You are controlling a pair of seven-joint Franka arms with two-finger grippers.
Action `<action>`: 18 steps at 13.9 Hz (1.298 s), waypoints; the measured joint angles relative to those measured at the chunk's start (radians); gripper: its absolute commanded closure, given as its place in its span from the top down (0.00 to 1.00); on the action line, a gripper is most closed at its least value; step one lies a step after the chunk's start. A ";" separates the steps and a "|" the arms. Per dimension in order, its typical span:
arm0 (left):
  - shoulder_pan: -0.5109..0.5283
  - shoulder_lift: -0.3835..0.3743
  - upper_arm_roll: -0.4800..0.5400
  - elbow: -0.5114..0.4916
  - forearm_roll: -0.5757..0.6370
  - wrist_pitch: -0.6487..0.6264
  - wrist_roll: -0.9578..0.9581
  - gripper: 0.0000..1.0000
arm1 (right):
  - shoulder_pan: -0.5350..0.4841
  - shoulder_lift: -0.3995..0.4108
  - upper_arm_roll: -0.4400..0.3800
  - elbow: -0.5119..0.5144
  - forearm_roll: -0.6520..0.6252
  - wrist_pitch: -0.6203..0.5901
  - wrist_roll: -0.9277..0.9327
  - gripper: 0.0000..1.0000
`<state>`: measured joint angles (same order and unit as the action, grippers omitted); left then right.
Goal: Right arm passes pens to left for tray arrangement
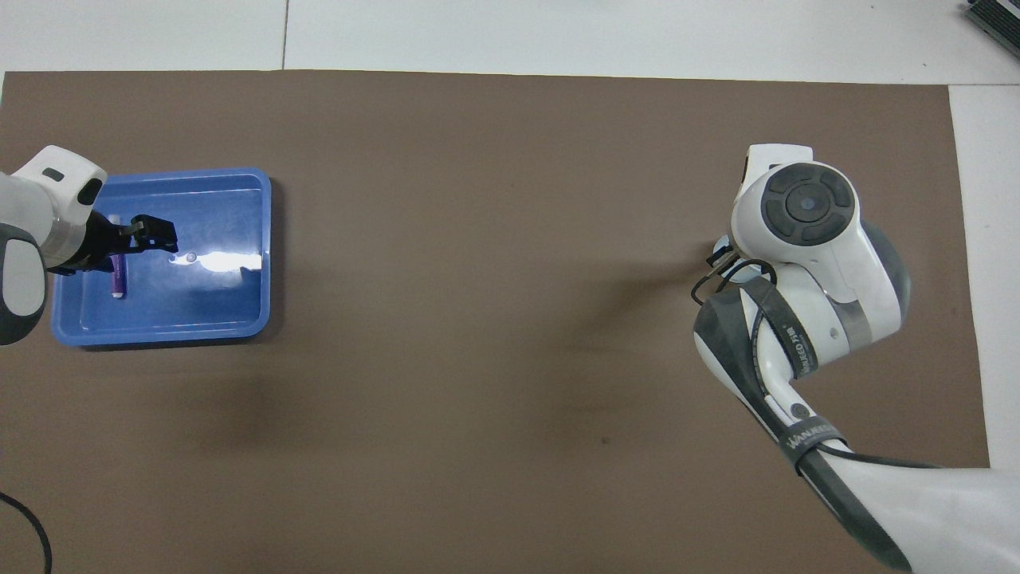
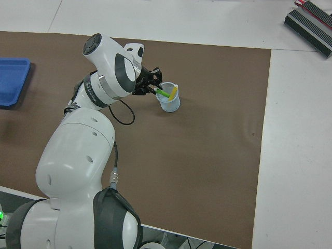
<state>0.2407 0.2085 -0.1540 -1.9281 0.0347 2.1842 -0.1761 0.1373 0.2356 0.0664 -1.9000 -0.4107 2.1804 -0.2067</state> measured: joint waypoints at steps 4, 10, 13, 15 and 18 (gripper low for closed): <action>0.000 0.000 0.000 0.000 0.000 0.000 0.000 1.00 | 0.000 0.002 0.000 0.000 0.000 0.000 0.000 0.30; -0.003 0.000 -0.003 0.003 0.000 0.000 0.000 1.00 | 0.000 0.002 0.000 0.000 0.000 0.000 0.000 0.27; -0.003 0.000 -0.003 0.006 0.000 0.000 0.000 1.00 | 0.000 0.002 0.000 0.000 0.000 0.000 0.000 0.25; -0.003 0.000 -0.003 0.007 0.000 0.000 0.000 1.00 | -0.001 0.002 0.000 0.000 0.000 0.001 0.000 0.22; -0.004 0.000 -0.003 0.007 0.000 0.000 0.000 1.00 | -0.001 0.002 0.000 0.000 0.000 0.001 0.000 0.17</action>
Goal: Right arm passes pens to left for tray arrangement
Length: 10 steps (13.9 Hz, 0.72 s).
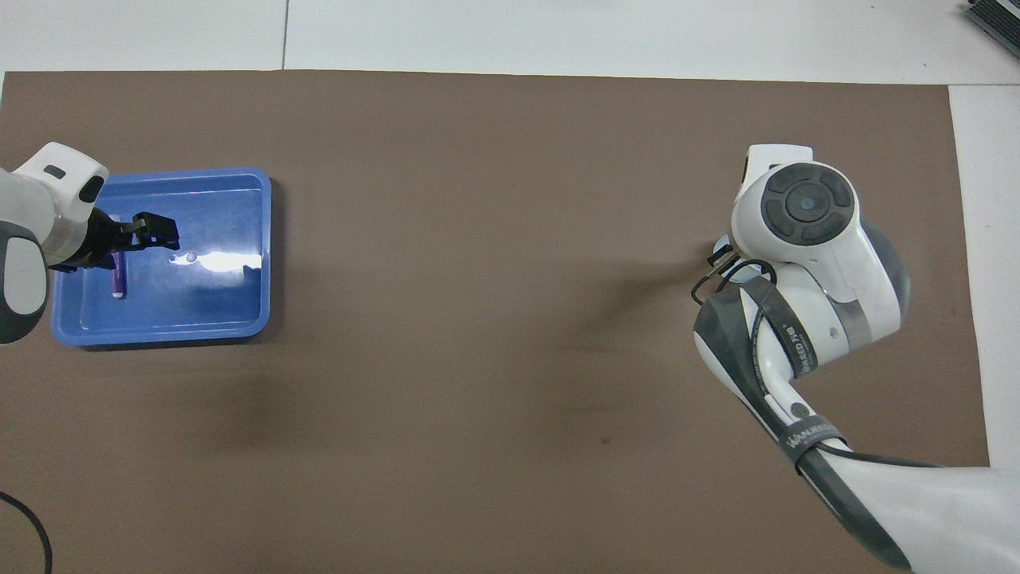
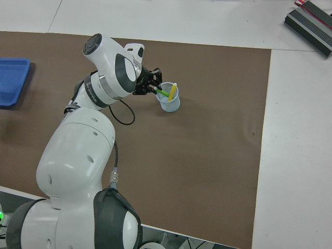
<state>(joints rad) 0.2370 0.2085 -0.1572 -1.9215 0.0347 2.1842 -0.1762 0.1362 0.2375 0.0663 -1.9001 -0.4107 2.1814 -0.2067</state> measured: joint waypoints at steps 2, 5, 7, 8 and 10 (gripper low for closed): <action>-0.001 0.000 0.000 0.000 0.000 0.000 0.000 1.00 | -0.002 0.000 -0.001 0.000 0.000 0.003 0.000 0.14; -0.001 0.000 0.000 0.000 0.000 0.000 0.000 1.00 | -0.007 0.000 0.000 0.000 0.000 0.011 0.000 0.11; -0.002 0.000 0.000 0.000 0.000 -0.002 0.000 1.00 | -0.007 0.000 0.000 0.001 0.000 0.011 0.000 0.11; -0.002 0.000 0.000 0.001 0.000 -0.003 0.000 1.00 | -0.008 0.000 0.000 0.001 0.000 0.011 0.000 0.11; -0.002 -0.001 0.000 0.003 0.000 -0.005 0.000 1.00 | -0.011 0.000 0.000 0.005 0.000 0.006 0.000 0.11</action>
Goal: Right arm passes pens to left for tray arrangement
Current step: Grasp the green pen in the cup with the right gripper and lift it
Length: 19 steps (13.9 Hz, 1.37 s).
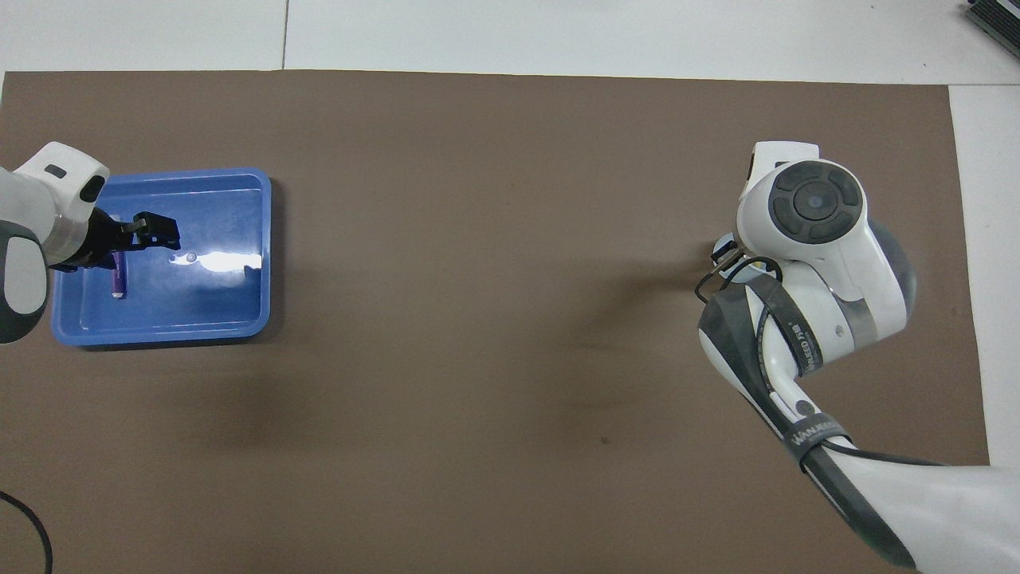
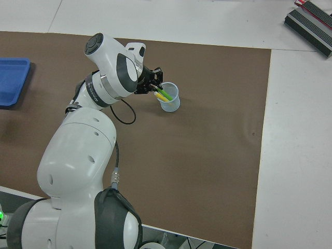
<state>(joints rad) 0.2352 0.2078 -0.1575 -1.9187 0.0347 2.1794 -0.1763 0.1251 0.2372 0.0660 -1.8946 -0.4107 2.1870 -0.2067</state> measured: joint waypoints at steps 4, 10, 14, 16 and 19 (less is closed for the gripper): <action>-0.008 0.000 -0.002 0.001 -0.001 -0.012 -0.001 1.00 | -0.023 -0.024 -0.002 0.053 0.065 -0.076 -0.064 0.11; -0.008 -0.020 -0.002 0.019 -0.069 -0.080 -0.006 1.00 | -0.054 -0.148 -0.005 0.088 0.159 -0.183 -0.110 0.11; -0.008 -0.027 -0.002 0.026 -0.096 -0.133 -0.008 0.99 | -0.056 -0.161 -0.006 0.093 0.206 -0.207 -0.110 0.11; -0.008 -0.033 -0.001 0.037 -0.180 -0.187 -0.021 0.99 | -0.056 -0.186 -0.007 0.126 0.300 -0.258 -0.109 0.11; -0.007 -0.048 0.001 0.042 -0.302 -0.277 -0.079 0.93 | -0.057 -0.216 -0.008 0.208 0.427 -0.349 -0.059 0.11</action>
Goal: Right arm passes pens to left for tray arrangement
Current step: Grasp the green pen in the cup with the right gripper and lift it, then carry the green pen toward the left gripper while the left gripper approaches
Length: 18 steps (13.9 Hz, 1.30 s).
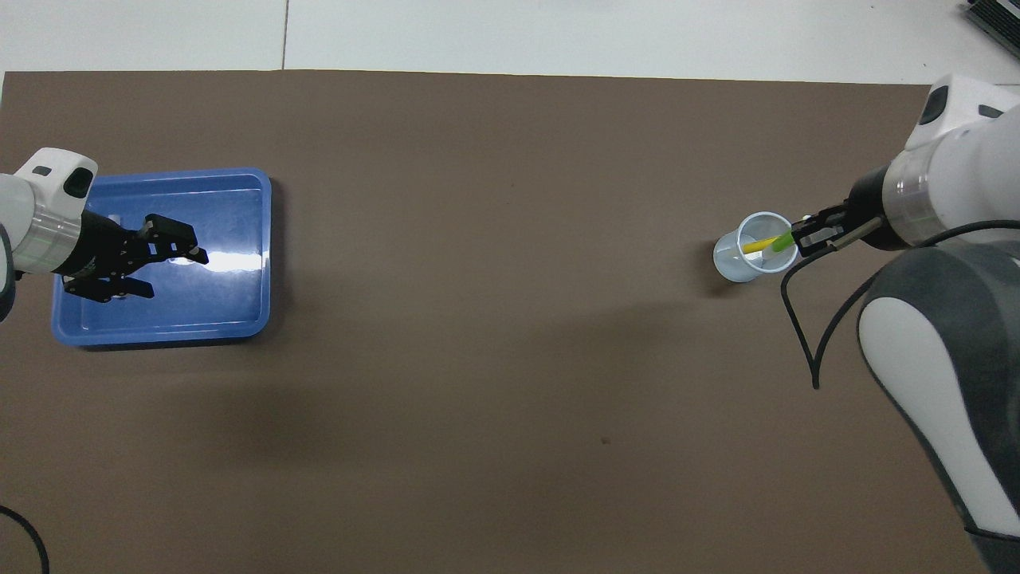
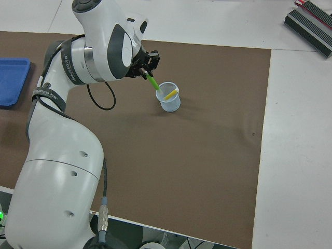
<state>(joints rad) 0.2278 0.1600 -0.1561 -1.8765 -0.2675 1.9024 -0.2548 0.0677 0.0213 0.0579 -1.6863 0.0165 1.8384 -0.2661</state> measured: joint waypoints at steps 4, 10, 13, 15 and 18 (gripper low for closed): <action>-0.001 -0.015 -0.003 0.001 -0.142 -0.110 -0.100 0.91 | 0.014 0.001 0.010 0.020 0.160 -0.009 0.206 0.11; -0.022 -0.030 -0.045 0.003 -0.334 -0.192 -0.522 0.91 | 0.117 0.029 0.023 -0.005 0.389 0.134 0.582 0.11; -0.024 -0.032 -0.063 0.007 -0.443 -0.193 -0.667 0.91 | 0.178 0.046 0.024 -0.039 0.469 0.246 0.767 0.11; -0.027 -0.033 -0.067 0.020 -0.486 -0.182 -0.716 0.91 | 0.207 0.052 0.024 -0.048 0.521 0.297 0.881 0.11; -0.030 -0.033 -0.079 0.049 -0.530 -0.138 -0.794 0.91 | 0.277 0.070 0.025 -0.051 0.564 0.407 1.054 0.11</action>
<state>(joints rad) 0.1974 0.1274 -0.2354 -1.8278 -0.7972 1.7647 -1.0485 0.3446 0.0916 0.0827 -1.7378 0.5809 2.2450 0.7874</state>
